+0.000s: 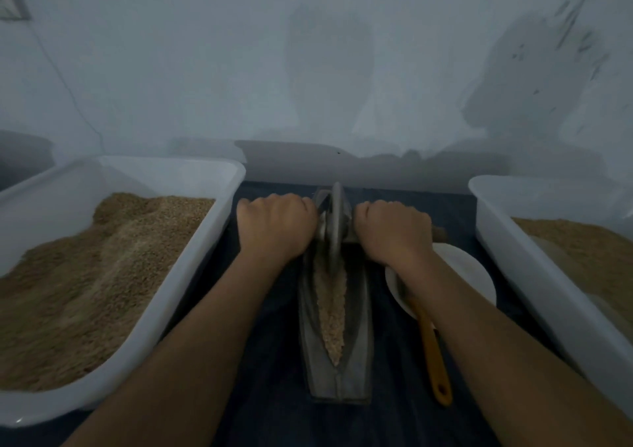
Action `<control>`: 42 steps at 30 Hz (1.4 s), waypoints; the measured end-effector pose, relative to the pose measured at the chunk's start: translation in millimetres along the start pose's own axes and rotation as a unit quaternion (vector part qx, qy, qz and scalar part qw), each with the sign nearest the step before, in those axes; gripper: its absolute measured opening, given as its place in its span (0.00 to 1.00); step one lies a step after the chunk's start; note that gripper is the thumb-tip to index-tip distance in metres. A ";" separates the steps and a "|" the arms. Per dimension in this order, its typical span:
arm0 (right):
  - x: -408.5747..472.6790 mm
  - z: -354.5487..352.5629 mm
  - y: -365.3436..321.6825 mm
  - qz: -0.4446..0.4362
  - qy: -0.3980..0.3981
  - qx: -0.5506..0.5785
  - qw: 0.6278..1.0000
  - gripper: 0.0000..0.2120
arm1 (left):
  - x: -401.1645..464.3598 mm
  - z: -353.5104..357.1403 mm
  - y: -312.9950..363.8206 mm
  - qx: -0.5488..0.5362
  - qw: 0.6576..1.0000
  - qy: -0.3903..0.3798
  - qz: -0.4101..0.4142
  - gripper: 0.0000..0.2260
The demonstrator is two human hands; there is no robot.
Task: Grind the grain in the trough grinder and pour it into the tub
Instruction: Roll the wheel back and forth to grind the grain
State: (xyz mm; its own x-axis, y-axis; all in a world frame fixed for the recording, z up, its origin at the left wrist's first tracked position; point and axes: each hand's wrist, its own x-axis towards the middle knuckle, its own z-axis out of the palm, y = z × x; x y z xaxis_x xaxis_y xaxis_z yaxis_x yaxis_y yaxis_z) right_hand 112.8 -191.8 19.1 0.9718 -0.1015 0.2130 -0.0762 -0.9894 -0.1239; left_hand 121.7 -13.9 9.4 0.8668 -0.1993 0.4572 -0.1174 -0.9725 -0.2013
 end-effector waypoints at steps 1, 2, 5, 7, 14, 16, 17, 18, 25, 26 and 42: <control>9.7 0.7 -0.6 0.012 -0.006 0.010 1.000 0.18 | 9.8 2.2 -0.5 -0.005 1.000 -0.008 -0.008 0.10; 16.2 1.2 -0.7 0.019 -0.004 0.019 1.000 0.19 | 15.7 3.7 -0.7 -0.009 1.000 -0.016 -0.014 0.10; 5.3 -0.9 -2.7 0.000 0.016 0.006 1.000 0.19 | 1.8 -0.9 0.1 -0.009 1.000 -0.011 -0.005 0.10; -20.4 -2.3 -2.5 -0.041 0.038 0.010 0.998 0.21 | -23.5 -9.7 -1.6 -0.023 1.000 0.000 0.010 0.10; -97.2 -12.2 3.7 -0.110 0.110 0.008 0.988 0.31 | -101.9 -38.3 -15.0 -0.120 0.992 -0.013 0.024 0.30; -93.0 -11.5 1.5 -0.112 0.113 0.001 0.987 0.31 | -101.2 -35.4 -15.3 -0.075 0.996 -0.028 0.027 0.31; -85.2 -11.0 -0.2 -0.112 0.103 0.005 0.988 0.32 | -95.3 -32.4 -14.9 -0.044 0.998 -0.030 0.035 0.29; -74.0 -10.0 -1.3 -0.107 0.083 0.010 0.991 0.33 | -85.7 -29.1 -13.2 -0.021 0.998 -0.026 0.043 0.26; 21.9 0.8 -6.5 -0.009 -0.007 0.017 1.000 0.26 | 9.2 5.8 -6.5 -0.011 0.999 -0.041 -0.013 0.08; 24.4 -0.2 -8.7 -0.004 -0.004 0.016 1.000 0.24 | 14.6 8.6 -7.2 -0.017 0.999 -0.041 -0.020 0.09; -73.0 -8.5 -1.5 -0.117 0.089 0.021 0.989 0.34 | -86.7 -30.4 -9.8 -0.127 0.992 0.019 -0.014 0.24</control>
State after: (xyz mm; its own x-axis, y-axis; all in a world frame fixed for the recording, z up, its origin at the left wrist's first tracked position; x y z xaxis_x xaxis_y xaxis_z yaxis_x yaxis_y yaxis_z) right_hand 40.1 -183.8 12.0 0.9065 0.1092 0.4079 0.1590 -0.9832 -0.0900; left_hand 33.0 9.2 -2.0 0.8529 -0.1707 0.4933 -0.2152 -0.9760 0.0344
